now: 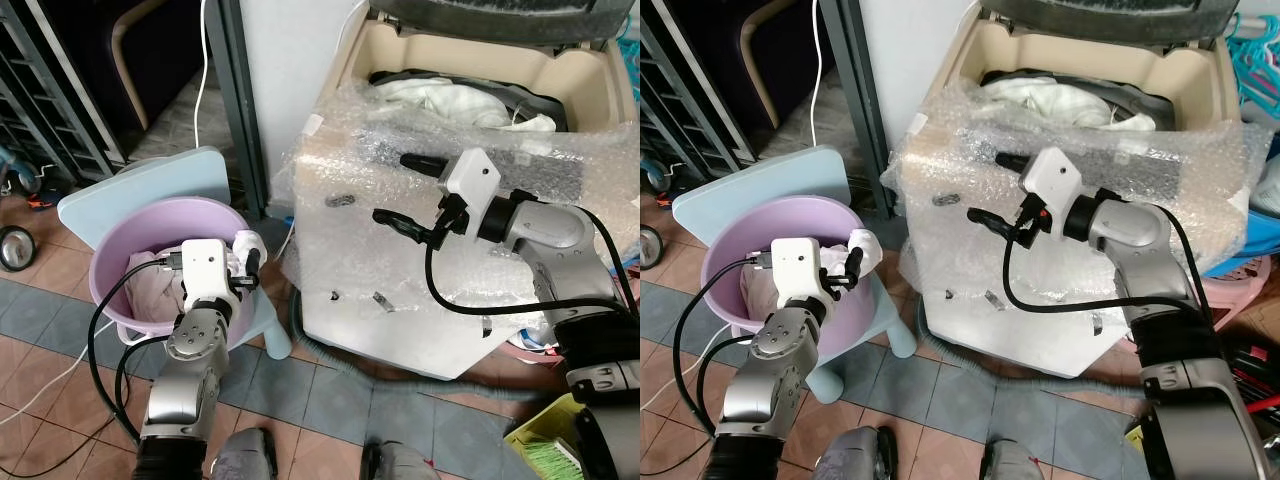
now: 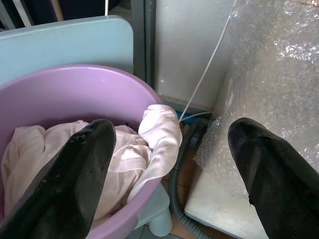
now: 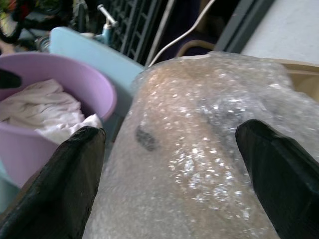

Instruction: Clothes washing

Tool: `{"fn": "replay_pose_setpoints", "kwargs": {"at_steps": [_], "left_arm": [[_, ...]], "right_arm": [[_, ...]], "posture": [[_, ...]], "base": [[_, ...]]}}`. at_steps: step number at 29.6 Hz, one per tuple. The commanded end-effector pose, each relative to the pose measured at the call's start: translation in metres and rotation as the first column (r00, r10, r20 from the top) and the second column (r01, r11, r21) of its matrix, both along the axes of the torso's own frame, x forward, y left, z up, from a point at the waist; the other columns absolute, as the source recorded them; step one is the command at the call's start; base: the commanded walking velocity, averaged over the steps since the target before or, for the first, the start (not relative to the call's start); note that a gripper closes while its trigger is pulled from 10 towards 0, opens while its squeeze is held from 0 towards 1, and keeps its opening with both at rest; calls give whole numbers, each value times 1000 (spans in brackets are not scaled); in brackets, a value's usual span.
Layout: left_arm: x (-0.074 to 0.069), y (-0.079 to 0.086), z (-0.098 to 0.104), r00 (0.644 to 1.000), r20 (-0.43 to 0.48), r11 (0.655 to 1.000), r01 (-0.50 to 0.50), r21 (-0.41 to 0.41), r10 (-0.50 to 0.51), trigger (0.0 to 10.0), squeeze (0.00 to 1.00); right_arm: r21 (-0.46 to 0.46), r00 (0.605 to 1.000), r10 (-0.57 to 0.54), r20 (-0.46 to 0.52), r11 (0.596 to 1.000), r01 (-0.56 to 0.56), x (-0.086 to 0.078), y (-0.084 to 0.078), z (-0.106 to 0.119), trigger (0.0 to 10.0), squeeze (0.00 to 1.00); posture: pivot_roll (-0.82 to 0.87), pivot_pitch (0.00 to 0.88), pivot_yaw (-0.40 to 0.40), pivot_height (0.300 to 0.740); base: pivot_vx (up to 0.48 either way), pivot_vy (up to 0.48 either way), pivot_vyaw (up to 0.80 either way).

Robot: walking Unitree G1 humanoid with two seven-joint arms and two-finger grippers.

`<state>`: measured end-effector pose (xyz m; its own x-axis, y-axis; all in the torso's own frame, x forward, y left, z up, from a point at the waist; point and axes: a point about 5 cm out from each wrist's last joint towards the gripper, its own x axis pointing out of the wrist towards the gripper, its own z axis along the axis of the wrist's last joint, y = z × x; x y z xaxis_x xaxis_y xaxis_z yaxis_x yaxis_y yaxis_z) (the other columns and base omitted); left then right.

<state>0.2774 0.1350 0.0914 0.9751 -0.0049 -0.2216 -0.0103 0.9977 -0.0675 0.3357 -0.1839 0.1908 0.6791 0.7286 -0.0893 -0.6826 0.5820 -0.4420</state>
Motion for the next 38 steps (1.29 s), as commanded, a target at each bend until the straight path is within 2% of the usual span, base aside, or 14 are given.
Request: {"fn": "replay_pose_setpoints", "kwargs": {"at_steps": [1, 3, 4, 5, 8, 9, 10, 13, 17, 26, 33, 36, 37, 38], "left_arm": [[1, -1, 6, 1000, 30, 1000, -9, -16, 10, 10000, 0], [0, -1, 7, 999, 35, 999, -18, -31, 19, 10000, 0], [-1, -1, 7, 999, 37, 999, -24, -39, 25, 10000, 0], [-2, -1, 7, 999, 38, 999, -24, -39, 25, 10000, 0], [-4, -1, 4, 999, 31, 999, -27, -45, 28, 10000, 0], [-4, -1, 4, 999, 31, 999, -27, -45, 28, 10000, 0], [-4, -1, 4, 999, 29, 999, -19, -39, 20, 10000, 0], [-2, -3, 3, 999, 27, 999, -18, -45, 19, 10000, 0], [-2, -4, 5, 999, 30, 998, -18, -52, 20, 10000, 0], [-4, -4, 3, 999, 22, 998, -26, -50, 27, 10000, 0], [-4, -4, 2, 999, 17, 998, -26, -49, 27, 10000, 0], [-3, -3, 2, 999, 19, 999, -26, -43, 27, 10000, 0], [-3, -3, 3, 999, 23, 999, -27, -42, 28, 10000, 0], [-2, -3, 4, 999, 33, 999, -25, -29, 26, 10000, 0]], "right_arm": [[90, 993, -101, 62, 991, 95, 2, -6, 15, 10000, 0], [198, 978, -195, 76, 964, 177, -1, -7, 19, 10000, 0], [290, 963, -262, 63, 928, 233, -7, -3, 18, 10000, 0], [330, 957, -286, 50, 909, 255, -9, -2, 17, 10000, 0], [396, 938, -346, 29, 865, 307, -26, 16, 1, 10000, 0], [396, 938, -346, 29, 865, 307, -26, 16, 1, 10000, 0], [422, 932, -361, 12, 847, 323, -30, 24, -3, 10000, 0], [441, 935, -354, -33, 834, 331, -41, 43, -12, 10000, 0], [447, 936, -345, -69, 828, 338, -48, 52, -14, 10000, 0], [446, 932, -347, -101, 822, 355, -50, 56, -16, 10000, 0], [439, 933, -341, -114, 825, 355, -53, 60, -19, 10000, 0], [443, 925, -358, -127, 814, 376, -55, 59, -23, 10000, 0], [457, 914, -376, -150, 794, 401, -55, 57, -25, 10000, 0], [428, 887, -425, -178, 778, 459, -54, 52, -32, 10000, 0]], "posture": [[15, 105, 22, 740], [13, 97, 15, 740], [10, 88, 13, 740], [10, 88, 13, 740], [2, 82, 19, 740], [2, 82, 19, 740], [0, 82, 20, 740], [-6, 86, 21, 740], [-7, 92, 19, 740], [-1, 100, 17, 740], [-1, 101, 19, 740], [-2, 103, 21, 740], [-2, 103, 21, 740], [-2, 103, 22, 740]], "base": [[0, 0, 0], [0, 0, 0], [0, 0, 0], [0, 0, 0], [0, 0, 267], [0, 0, 800], [0, 0, 800], [0, 0, 800], [0, 70, 800], [0, 285, 800], [0, 480, 800], [0, 480, 800], [0, 480, 0], [0, 0, 0]]}}
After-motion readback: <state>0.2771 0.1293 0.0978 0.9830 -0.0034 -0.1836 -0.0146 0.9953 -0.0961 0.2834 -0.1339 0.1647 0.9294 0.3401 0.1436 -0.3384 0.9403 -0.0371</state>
